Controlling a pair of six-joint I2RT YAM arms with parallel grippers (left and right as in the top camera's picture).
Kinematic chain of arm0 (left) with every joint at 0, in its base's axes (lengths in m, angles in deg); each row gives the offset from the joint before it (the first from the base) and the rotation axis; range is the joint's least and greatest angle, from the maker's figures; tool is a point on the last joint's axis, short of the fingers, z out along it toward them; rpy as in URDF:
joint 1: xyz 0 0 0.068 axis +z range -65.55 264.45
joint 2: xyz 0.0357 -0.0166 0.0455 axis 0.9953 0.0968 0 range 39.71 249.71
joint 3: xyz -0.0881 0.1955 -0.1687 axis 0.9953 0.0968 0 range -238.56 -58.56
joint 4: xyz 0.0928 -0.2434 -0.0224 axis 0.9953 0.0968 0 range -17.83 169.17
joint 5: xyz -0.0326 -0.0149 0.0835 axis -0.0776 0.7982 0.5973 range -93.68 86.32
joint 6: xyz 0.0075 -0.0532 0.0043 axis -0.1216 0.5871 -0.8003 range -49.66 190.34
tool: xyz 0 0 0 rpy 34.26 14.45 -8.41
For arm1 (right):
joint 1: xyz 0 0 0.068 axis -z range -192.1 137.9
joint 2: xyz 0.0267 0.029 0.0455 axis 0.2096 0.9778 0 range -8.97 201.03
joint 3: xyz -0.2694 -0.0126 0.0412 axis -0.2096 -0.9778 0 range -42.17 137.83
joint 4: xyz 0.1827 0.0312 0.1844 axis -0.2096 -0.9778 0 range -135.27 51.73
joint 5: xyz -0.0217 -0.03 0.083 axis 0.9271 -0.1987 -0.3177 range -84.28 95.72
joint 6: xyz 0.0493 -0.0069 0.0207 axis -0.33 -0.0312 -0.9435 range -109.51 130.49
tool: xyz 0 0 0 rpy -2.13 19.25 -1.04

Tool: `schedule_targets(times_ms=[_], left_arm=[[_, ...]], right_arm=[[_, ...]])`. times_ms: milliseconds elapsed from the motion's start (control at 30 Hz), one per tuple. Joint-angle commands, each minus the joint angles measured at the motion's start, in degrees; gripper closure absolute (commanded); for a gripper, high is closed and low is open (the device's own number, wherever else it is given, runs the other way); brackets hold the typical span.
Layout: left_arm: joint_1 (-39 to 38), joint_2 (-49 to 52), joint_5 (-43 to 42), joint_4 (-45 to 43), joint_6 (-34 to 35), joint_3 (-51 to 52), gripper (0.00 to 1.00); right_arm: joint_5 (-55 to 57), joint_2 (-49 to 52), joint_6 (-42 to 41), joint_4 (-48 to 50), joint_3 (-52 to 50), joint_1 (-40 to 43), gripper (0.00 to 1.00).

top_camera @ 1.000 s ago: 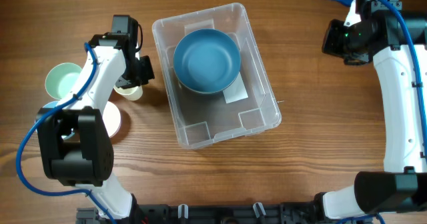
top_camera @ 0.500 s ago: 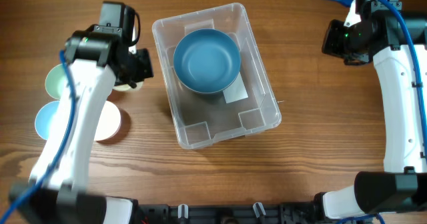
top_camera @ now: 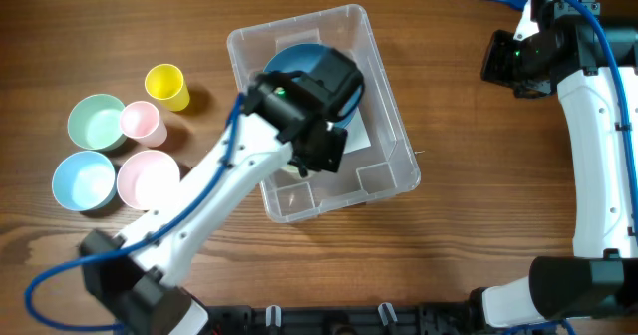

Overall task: Pack container
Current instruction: 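Carry the cream cup into the container and release it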

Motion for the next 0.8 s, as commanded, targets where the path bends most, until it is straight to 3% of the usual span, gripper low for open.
schedule_targets(times_ms=[0,267,633,700,767], left_arm=[[-0.2,4.3,-2.3,0.6,1.0,-0.2,0.96],[-0.2,13.4,-2.0,-2.0,0.5,0.8,0.96],[4.2,14.6,-0.1,-8.8,0.5,9.9,0.96],[4.3,14.6,0.7,-8.7,0.5,9.9,0.89],[4.2,14.5,1.2,-8.4,0.5,9.9,0.75]], right_arm=[[-0.7,0.3,0.3,0.0,0.0,0.0,0.93],[-0.7,0.3,0.2,-0.1,0.0,0.0,0.93],[-0.7,0.3,0.3,-0.1,0.0,0.0,0.93],[-0.7,0.3,0.3,-0.1,0.0,0.0,0.93],[-0.7,0.3,0.3,-0.1,0.0,0.0,0.93]])
